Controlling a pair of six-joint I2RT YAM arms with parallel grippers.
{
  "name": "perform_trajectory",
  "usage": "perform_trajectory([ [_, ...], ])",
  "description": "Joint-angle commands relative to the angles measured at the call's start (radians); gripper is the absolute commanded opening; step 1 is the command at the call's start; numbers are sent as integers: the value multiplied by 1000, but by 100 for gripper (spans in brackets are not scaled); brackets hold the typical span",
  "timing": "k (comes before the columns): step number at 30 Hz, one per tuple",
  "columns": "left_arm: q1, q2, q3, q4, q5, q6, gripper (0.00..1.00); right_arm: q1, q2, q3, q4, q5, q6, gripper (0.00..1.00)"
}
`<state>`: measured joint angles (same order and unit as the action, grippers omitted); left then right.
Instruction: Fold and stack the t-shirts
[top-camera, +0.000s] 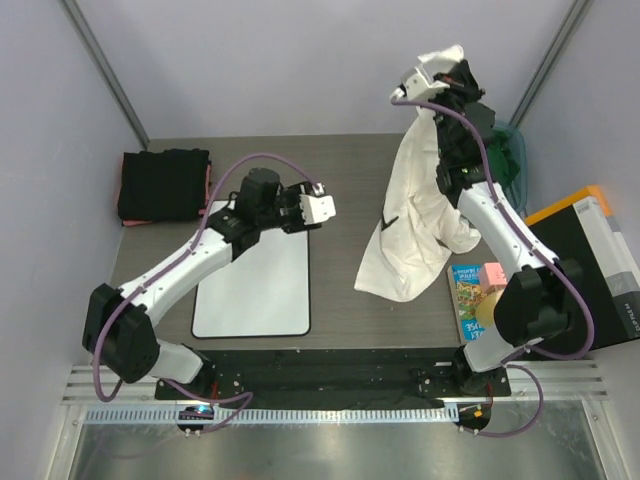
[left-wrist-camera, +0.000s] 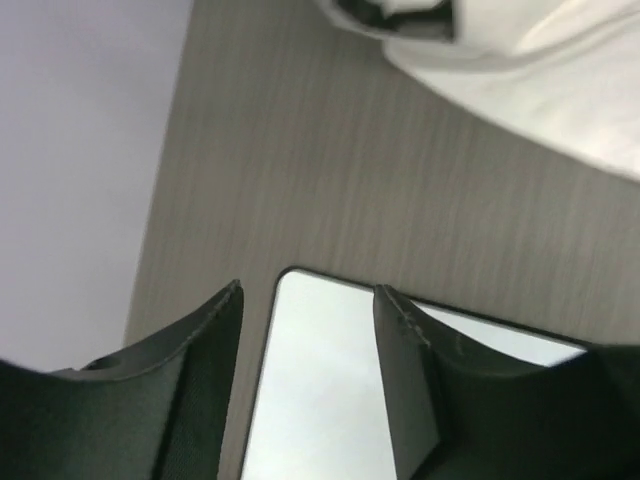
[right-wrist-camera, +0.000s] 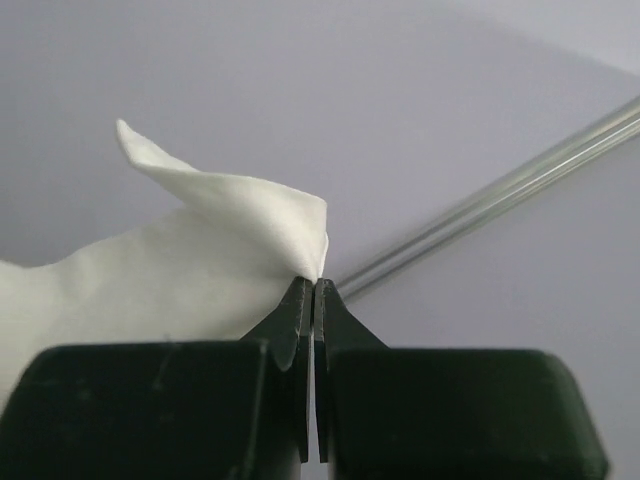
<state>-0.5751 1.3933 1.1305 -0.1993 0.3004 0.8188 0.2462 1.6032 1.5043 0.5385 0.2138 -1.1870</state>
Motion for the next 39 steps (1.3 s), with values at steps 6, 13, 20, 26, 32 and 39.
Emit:
perform_trajectory([
  [6,-123,286,64,-2,207,-46,79,-42,-246,-415,-43,104,-63,11],
  [13,-178,525,262,-8,212,-23,82,-48,-252,-432,-110,134,18,24],
  [20,-195,660,428,-130,270,32,82,-87,-244,-424,-115,105,52,23],
  [26,-218,713,512,-411,309,198,80,-128,-220,-409,-114,95,92,18],
  [32,-232,788,597,-528,328,238,77,-137,-203,-421,-117,93,107,1],
  [39,-233,814,627,-620,356,312,81,-142,-197,-418,-124,76,106,1],
])
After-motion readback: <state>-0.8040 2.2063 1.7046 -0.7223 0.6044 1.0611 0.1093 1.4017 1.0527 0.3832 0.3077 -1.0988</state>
